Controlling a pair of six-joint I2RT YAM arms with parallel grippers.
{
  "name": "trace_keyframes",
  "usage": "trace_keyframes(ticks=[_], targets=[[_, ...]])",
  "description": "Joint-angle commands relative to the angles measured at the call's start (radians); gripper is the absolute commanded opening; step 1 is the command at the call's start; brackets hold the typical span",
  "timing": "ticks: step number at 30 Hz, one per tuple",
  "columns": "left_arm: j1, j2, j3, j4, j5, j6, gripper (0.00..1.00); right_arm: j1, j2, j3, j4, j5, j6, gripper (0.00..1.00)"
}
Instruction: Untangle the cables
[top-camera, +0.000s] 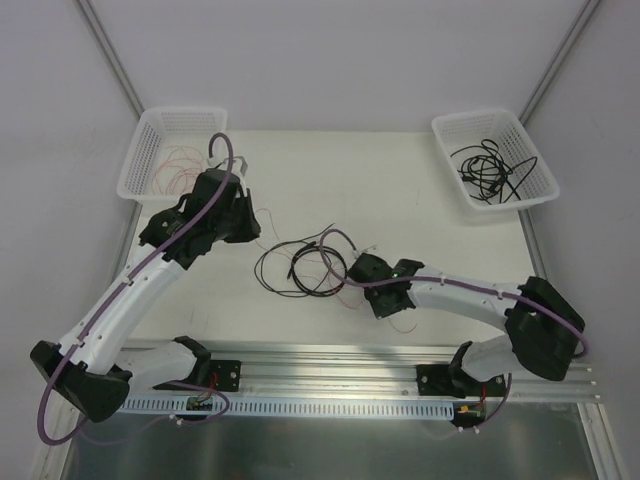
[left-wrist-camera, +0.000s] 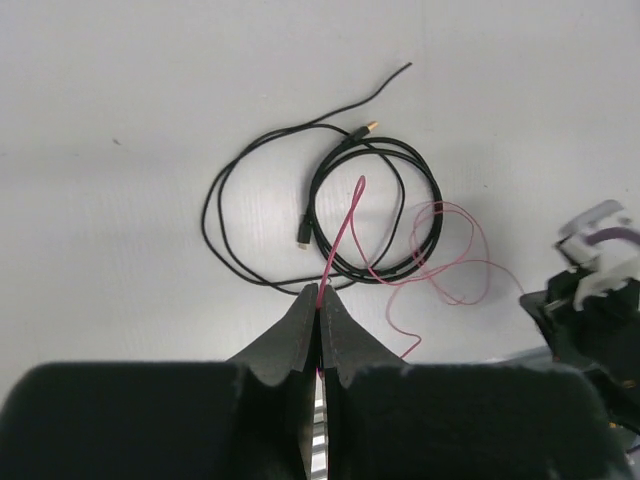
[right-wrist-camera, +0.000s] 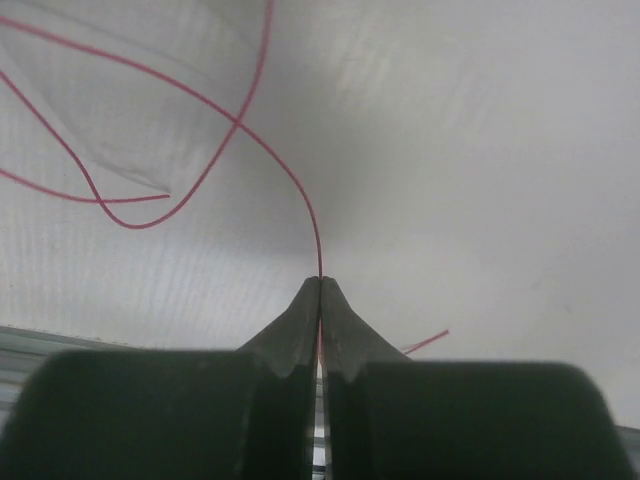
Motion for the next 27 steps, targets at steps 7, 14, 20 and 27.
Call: trace_keyframes(ticks=[7,14,20,27], targets=[[0.163,-0.145,0.064,-0.091,-0.137,0.124,0.0,-0.417,-0.48,0.031,-0.191,0.075,-0.081,0.01],[0.277,-0.148,0.101,-0.152,-0.235,0.154,0.0,-0.789,-0.603,0.203,-0.26,-0.145,-0.201,0.01],[0.278,-0.13,0.144,-0.134,-0.106,0.137,0.0,-0.823,-0.638,0.189,-0.161,-0.535,-0.207,0.01],[0.28,-0.079,0.193,-0.05,0.169,0.123,0.0,-0.713,-0.631,0.048,0.022,-0.753,-0.113,0.01]])
